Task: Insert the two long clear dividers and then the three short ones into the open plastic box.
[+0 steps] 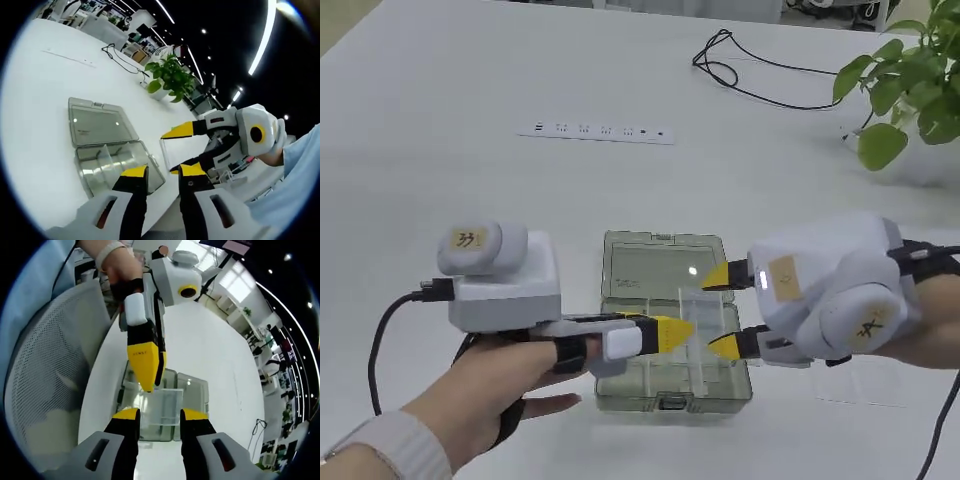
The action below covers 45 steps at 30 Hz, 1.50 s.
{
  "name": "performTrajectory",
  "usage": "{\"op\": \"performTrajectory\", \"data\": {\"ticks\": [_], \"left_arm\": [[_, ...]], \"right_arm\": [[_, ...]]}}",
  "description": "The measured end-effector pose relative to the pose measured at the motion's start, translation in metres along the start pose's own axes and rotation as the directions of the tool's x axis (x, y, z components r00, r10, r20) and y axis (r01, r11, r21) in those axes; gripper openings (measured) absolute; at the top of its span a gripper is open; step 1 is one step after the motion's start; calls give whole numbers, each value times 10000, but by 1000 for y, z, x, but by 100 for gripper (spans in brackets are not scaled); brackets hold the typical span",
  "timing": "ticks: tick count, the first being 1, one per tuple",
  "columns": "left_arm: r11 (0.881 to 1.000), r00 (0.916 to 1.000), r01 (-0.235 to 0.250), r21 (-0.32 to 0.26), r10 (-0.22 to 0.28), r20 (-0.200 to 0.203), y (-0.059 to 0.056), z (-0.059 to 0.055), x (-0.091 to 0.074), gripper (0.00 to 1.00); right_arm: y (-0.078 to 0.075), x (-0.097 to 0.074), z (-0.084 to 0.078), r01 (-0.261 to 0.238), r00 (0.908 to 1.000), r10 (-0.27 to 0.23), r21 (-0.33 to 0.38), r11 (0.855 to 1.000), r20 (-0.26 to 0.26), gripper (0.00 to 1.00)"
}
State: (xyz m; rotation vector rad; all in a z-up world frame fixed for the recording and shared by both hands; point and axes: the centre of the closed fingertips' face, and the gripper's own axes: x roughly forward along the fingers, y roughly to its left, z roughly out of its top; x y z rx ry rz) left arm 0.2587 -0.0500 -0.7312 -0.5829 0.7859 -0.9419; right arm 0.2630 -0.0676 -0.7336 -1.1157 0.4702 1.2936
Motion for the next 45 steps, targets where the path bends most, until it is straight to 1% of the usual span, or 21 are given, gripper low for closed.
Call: {"op": "performTrajectory", "data": {"ticks": [2,4,7,10,12,14,18,22,24,27,28,29,30,31,32,34,37,39,42,44,45], "left_arm": [[10000,10000,-7,-81,6,-58,1,-2,0,19],[9998,9999,97,-172,-98,-87,-2,-3,0,15],[9994,9998,197,-272,-199,-45,-3,-3,0,9],[9989,9997,227,-416,-226,32,-3,-2,1,6],[9982,9995,310,-504,-307,57,-4,-2,1,0],[9977,9994,349,-575,-347,47,-5,-3,1,0],[9945,9989,472,-934,-475,-4,-7,-4,0,0],[9947,9986,524,-889,-530,-37,-9,-6,-1,0],[9949,9986,522,-863,-524,5,-9,-7,-1,0],[9932,9985,536,-1030,-520,174,-9,-7,-1,0],[9952,9994,331,-917,-327,55,-6,-9,-1,0],[9986,9994,314,-422,-320,-147,-6,-13,-2,0],[9983,9996,261,-529,-268,-115,-6,-13,-2,0],[9983,9994,332,-469,-338,-108,-7,-12,-3,0],[9985,9993,362,-422,-366,-102,-8,-12,-3,0],[9994,9995,314,-146,-316,-101,-7,-10,-5,0],[9977,9992,360,569,-349,-203,-7,-7,-7,0],[9915,9987,436,1228,-402,-304,-6,-5,-9,0],[9809,9986,474,1884,-425,-303,-6,-2,-12,0],[9699,9987,475,2389,-414,-305,-5,0,-15,0],[9595,9985,515,2769,-438,-341,-6,0,-16,0]], "right_arm": [[1,0,3,-7,10000,7,-115,9999,19,32],[2,1,5,-41,10000,41,-189,9998,3,32],[4,4,9,-101,9999,100,-355,9993,-36,32],[5,5,12,-120,9999,121,-369,9992,26,32],[4,5,14,-121,9999,122,-380,9992,44,32],[4,5,15,-137,9999,141,-505,9986,65,32],[6,2,16,-217,9997,222,-598,9980,86,32],[8,2,17,-263,9996,269,-721,9971,69,32],[8,2,17,-247,9997,252,-849,9961,53,32],[8,2,17,-220,9997,225,-962,9951,40,33],[8,1,16,-218,9997,223,-952,9952,34,32],[5,-1,18,-165,9998,178,-913,9957,135,29],[7,-2,20,-312,9990,332,-692,9971,288,30],[6,-4,21,-355,9986,370,-383,9986,384,32],[5,-5,21,-365,9985,377,-309,9989,395,33],[2,-8,20,-414,9981,419,-124,9991,459,33],[0,-11,20,-674,9956,642,444,9967,682,34],[-2,-15,21,-876,9929,809,749,9933,876,35],[-7,-20,24,-1136,9883,1000,1179,9865,1153,34],[-11,-23,29,-1297,9842,1091,1481,9804,1398,34],[-13,-25,31,-1427,9811,1174,1656,9758,1539,34]]}}
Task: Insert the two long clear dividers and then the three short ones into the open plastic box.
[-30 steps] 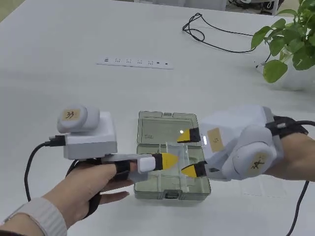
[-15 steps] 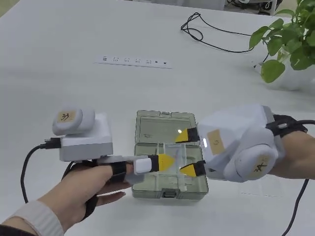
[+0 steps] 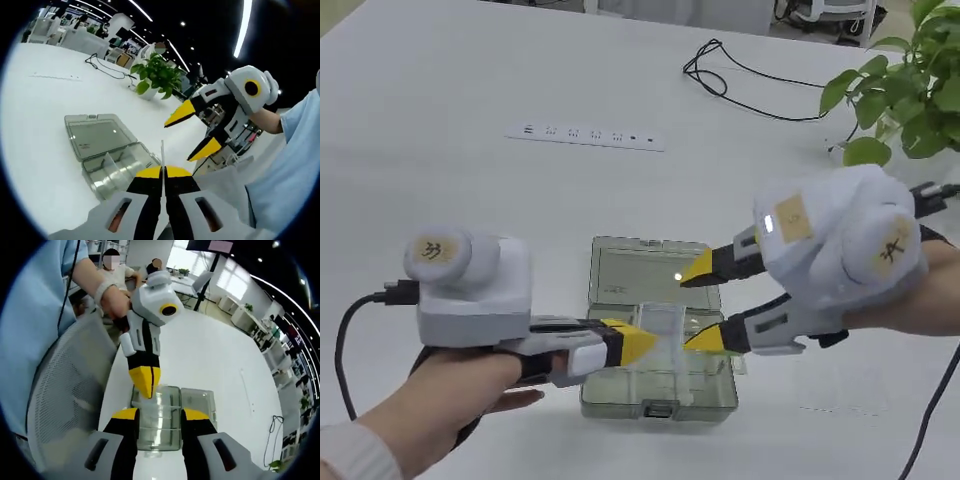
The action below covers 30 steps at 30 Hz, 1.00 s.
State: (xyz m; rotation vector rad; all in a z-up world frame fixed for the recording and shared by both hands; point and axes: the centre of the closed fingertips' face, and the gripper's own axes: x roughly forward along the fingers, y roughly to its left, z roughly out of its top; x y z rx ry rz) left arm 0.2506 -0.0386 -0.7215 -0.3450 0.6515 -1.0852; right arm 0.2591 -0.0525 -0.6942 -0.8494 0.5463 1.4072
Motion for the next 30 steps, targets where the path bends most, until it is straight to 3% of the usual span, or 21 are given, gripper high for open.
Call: {"op": "performTrajectory", "data": {"ticks": [7,11,14,18,21,22,28,30], "left_arm": [[9860,9993,239,1650,-284,246,-4,6,-4,0],[9597,9989,81,2809,-206,417,-2,9,-6,0],[9506,9988,181,3100,-311,371,-5,9,-7,0],[9107,9986,410,4111,-515,144,-11,8,-6,0],[9072,9984,490,4179,-563,50,-10,7,-5,0],[9045,9984,476,4238,-558,69,-10,8,-5,0],[9016,9984,442,4303,-546,118,-8,10,-7,0],[9010,9983,453,4314,-566,134,-8,11,-7,0]], "right_arm": [[-10,-5,10,-656,9978,656,152,9977,-4,33],[-18,-5,10,-1033,9945,1037,296,9942,-121,32],[-21,-6,14,-1381,9903,1387,518,9891,-84,31],[-22,-2,17,-1742,9839,1763,655,9825,-286,28],[-13,3,17,-2275,9718,2317,840,9701,-431,24],[-6,3,16,-2645,9609,2696,790,9612,-629,22],[7,11,11,-3065,9413,3146,801,9485,-1226,12],[8,13,9,-3010,9411,3069,618,9516,-1422,12]]}}
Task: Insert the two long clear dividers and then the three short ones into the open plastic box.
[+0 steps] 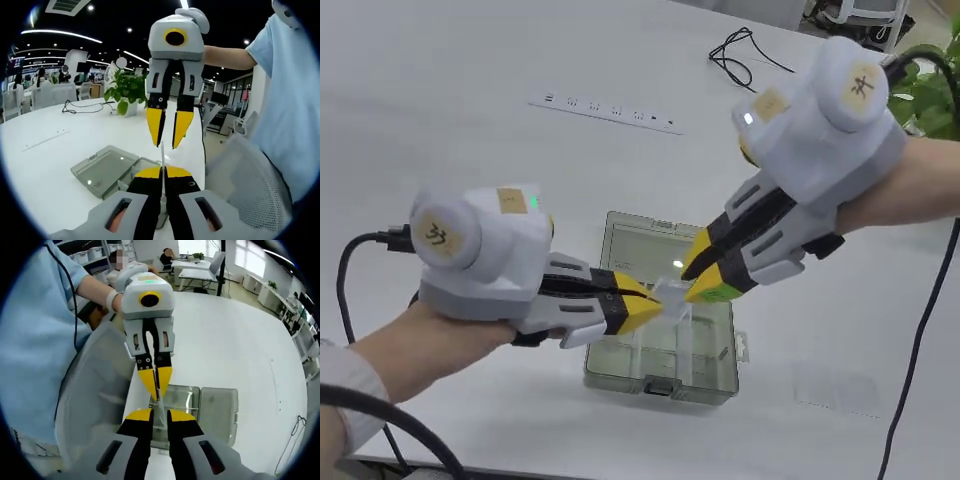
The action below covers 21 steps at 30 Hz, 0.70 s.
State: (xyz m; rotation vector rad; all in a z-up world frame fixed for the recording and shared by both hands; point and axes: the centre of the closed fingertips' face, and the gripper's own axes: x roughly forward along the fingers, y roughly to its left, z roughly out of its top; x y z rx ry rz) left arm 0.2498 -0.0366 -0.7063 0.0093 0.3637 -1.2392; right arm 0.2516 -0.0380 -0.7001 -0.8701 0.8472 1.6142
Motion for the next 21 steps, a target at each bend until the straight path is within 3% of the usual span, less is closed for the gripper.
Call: {"op": "performTrajectory", "data": {"ticks": [21], "left_arm": [[9984,9993,336,463,-341,118,-11,0,1,0]], "right_arm": [[12,5,1,-615,9960,633,286,9977,-633,2]]}}
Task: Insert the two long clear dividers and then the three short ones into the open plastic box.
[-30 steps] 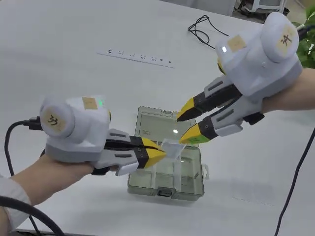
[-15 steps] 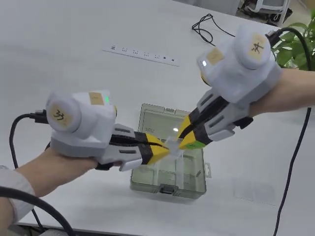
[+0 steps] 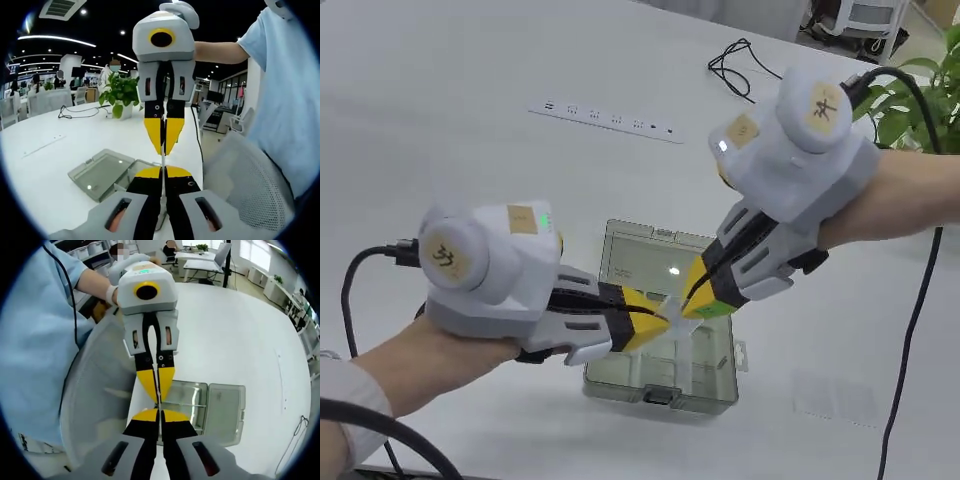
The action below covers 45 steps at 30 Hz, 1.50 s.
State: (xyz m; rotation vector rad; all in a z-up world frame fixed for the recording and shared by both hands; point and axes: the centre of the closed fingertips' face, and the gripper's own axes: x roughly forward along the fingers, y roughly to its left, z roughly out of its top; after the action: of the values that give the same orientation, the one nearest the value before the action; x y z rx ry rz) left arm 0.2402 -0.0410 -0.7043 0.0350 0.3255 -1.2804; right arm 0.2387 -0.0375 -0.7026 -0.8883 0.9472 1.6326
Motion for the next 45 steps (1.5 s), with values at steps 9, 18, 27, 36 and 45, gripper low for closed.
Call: {"op": "performTrajectory", "data": {"ticks": [9,18,27,36,45], "left_arm": [[10000,9997,-37,16,38,-250,3,-7,-2,0],[9946,9972,-744,-728,737,-127,13,-18,-13,1],[9736,9831,-1830,-1367,1820,-199,23,-32,-31,29],[9446,9606,-2778,-1749,2726,-537,33,-43,-44,71],[9297,9478,-3181,-1855,3077,-831,40,-48,-48,93]], "right_arm": [[2,7,4,90,9979,-114,-373,9993,-635,2],[-6,14,12,-26,9987,8,-343,9994,-516,2],[-12,23,14,-53,9981,23,-470,9989,-622,2],[-31,21,19,440,9975,-419,366,9984,-575,2],[-46,23,10,776,9938,-658,1354,9877,-897,2]]}}
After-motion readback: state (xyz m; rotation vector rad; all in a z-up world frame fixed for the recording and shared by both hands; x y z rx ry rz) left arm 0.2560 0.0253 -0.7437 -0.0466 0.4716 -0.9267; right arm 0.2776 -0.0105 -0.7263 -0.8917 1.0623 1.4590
